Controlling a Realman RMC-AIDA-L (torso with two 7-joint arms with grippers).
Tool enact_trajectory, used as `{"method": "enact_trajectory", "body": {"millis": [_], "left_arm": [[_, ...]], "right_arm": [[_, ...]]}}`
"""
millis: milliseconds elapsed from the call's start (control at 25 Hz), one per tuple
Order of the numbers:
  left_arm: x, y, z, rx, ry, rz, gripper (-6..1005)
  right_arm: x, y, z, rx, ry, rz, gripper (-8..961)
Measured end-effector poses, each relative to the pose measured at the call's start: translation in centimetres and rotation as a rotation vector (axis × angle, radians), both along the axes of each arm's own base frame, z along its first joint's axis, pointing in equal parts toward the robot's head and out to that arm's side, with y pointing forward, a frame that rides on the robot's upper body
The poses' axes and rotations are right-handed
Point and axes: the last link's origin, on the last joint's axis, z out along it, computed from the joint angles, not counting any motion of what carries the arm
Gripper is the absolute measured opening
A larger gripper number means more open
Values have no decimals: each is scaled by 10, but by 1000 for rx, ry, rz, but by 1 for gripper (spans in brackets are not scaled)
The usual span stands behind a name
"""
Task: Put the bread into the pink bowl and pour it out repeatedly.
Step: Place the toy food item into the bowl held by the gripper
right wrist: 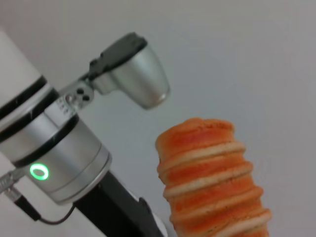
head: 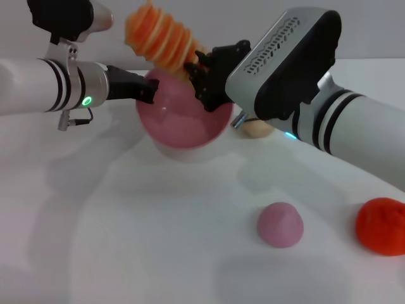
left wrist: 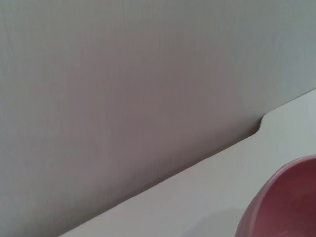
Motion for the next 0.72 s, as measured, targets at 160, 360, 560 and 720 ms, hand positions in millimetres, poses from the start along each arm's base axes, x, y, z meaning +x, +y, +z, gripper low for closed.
{"method": "enact_trajectory", "body": {"millis": [160,360,560,720], "left_arm": [[1,0,0,-3,2,-6,43],[4,1,-1,-6,5,-16,43],[5,1,-1,-6,6,-18,43],[5,1,-1,-6,6,-20,43]], "right_arm": [[5,1,-4,-17,5,-24,146],[6,0,-7,-34,17,-36,259],[6,1,-6,-34,19,-40,364],[0,1,-3,-25,32,-26,449]]}}
